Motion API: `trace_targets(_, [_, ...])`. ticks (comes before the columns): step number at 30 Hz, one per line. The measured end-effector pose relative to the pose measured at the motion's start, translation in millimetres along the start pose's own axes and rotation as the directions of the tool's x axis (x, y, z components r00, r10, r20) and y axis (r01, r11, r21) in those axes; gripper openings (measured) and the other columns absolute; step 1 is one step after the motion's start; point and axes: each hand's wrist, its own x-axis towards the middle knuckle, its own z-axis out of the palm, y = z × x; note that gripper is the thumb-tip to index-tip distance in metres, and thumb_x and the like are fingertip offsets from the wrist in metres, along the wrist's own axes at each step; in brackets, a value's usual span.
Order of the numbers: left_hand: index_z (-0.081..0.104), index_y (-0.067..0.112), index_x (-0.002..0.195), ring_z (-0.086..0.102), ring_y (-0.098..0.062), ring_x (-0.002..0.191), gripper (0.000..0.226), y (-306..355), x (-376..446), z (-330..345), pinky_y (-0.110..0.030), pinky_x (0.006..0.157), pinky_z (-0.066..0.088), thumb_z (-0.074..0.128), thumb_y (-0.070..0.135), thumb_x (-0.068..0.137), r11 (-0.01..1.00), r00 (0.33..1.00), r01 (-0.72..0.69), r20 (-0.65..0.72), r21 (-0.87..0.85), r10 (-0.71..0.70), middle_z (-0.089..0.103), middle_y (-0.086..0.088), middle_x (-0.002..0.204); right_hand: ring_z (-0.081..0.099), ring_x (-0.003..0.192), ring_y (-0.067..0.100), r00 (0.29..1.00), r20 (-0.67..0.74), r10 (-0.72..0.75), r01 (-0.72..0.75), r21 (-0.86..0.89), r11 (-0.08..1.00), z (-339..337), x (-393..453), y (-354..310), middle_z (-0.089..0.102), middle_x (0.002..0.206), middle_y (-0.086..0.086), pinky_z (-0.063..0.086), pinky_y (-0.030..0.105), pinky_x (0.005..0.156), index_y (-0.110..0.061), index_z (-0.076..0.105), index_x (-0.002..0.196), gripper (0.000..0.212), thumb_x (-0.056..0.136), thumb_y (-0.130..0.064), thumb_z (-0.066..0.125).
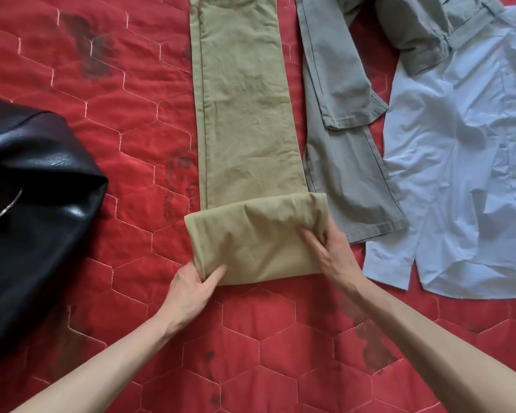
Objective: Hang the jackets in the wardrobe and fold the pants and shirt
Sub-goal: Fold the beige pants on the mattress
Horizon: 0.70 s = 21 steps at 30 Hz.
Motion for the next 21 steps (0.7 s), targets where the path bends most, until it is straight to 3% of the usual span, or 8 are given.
trace_targets(4, [0.074,0.029,0.113,0.07,-0.004,0.111,0.033,8.4,19.7,-4.4,-0.036,0.101,0.054,0.051,0.052,0.105,0.984,0.995,0.052,-0.072,-0.169,-0.065,0.077,0.018,0.11,0.063,0.084,0.039,0.988,-0.126,0.088,-0.1,-0.088,0.991,10.1,23.2,1.4,0.062,0.077,0.002,0.03,0.04,0.066,-0.023,0.041,0.101,0.026,0.11,-0.048,0.04])
trace_targets(7, [0.075,0.018,0.098,0.074,-0.018,0.101,0.043,14.1,32.8,-5.6,-0.048,0.094,0.056,0.048,0.051,0.108,0.99,0.991,0.067,-0.108,-0.124,-0.08,0.079,0.006,0.101,0.062,0.08,0.045,0.965,-0.23,0.13,-0.177,-0.197,0.964,19.8,28.7,0.9,0.061,0.076,0.014,0.035,0.042,0.066,-0.018,0.041,0.098,0.029,0.111,-0.044,0.034])
trace_targets(12, [0.058,0.02,0.08,0.066,-0.027,0.08,0.042,16.2,26.8,3.8,-0.047,0.073,0.048,0.046,0.049,0.108,1.0,0.952,0.017,-0.305,0.013,-0.013,0.069,0.007,0.078,0.067,0.078,0.048,0.907,-0.415,0.069,-0.258,-0.419,0.871,34.2,25.3,1.6,0.067,0.079,0.026,0.041,0.045,0.063,-0.013,0.052,0.107,0.035,0.11,-0.043,0.036])
trace_targets(14, [0.049,0.02,0.087,0.062,-0.034,0.078,0.033,20.8,27.8,9.0,-0.046,0.066,0.039,0.047,0.046,0.107,1.0,0.931,-0.003,-0.365,0.026,0.012,0.062,0.006,0.073,0.069,0.083,0.046,0.884,-0.464,0.054,-0.283,-0.44,0.852,36.2,21.4,2.1,0.069,0.086,0.024,0.042,0.044,0.065,-0.014,0.053,0.112,0.031,0.11,-0.042,0.039])
trace_targets(16, [0.049,0.021,0.118,0.061,-0.031,0.101,0.019,30.0,31.7,12.3,-0.043,0.078,0.04,0.049,0.036,0.107,0.997,0.891,-0.017,-0.452,0.078,0.051,0.067,0.003,0.102,0.065,0.104,0.042,0.85,-0.526,-0.008,-0.235,-0.393,0.889,35.2,18.1,-0.5,0.067,0.109,0.019,0.047,0.046,0.082,-0.015,0.055,0.127,0.027,0.108,-0.032,0.047])
trace_targets(17, [0.045,0.019,0.135,0.054,-0.029,0.117,0.031,34.4,34.6,14.5,-0.043,0.091,0.04,0.051,0.028,0.106,0.987,0.838,-0.059,-0.53,0.151,0.131,0.062,-0.003,0.124,0.06,0.12,0.038,0.837,-0.54,-0.094,-0.152,-0.394,0.906,34.5,16.7,-2.1,0.063,0.125,0.016,0.045,0.046,0.097,-0.013,0.053,0.137,0.033,0.106,-0.025,0.05])
trace_targets(19, [0.042,0.007,0.148,0.04,-0.031,0.139,0.046,44.6,41.2,19.2,-0.04,0.117,0.028,0.05,0.017,0.103,0.923,0.715,-0.175,-0.6,0.343,0.359,0.046,-0.016,0.148,0.043,0.146,0.031,0.813,-0.46,-0.357,0.09,-0.507,0.857,36.7,14.6,-9.2,0.051,0.151,0.013,0.034,0.04,0.119,-0.007,0.046,0.151,0.047,0.105,-0.017,0.05])
trace_targets(21, [0.04,0.006,0.154,0.03,-0.032,0.153,0.052,51.2,43.8,31.2,-0.04,0.128,0.017,0.043,0.02,0.104,0.79,0.717,-0.289,-0.425,0.54,0.553,0.036,-0.016,0.161,0.026,0.158,0.028,0.809,-0.229,-0.542,0.306,-0.623,0.72,45.7,15.0,-17.6,0.038,0.165,0.01,0.024,0.043,0.127,-0.01,0.038,0.159,0.055,0.106,-0.019,0.047])
